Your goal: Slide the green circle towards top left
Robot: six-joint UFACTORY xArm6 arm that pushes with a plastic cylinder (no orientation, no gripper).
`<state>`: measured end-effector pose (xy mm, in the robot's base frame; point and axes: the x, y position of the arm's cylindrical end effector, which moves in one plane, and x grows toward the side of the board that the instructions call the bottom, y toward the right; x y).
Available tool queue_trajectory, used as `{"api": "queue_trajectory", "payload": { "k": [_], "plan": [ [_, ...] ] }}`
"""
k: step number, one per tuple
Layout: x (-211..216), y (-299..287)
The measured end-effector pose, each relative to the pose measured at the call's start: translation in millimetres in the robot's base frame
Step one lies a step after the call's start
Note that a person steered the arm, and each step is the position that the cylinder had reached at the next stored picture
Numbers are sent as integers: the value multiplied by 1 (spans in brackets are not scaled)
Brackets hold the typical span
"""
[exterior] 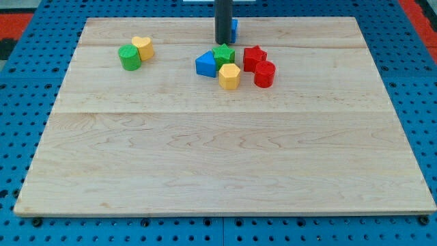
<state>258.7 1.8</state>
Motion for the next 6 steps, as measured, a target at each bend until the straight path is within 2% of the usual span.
{"api": "queue_trajectory", "payload": {
  "k": [2, 6],
  "plan": [
    [-10, -31],
    [-9, -48]
  ]
}}
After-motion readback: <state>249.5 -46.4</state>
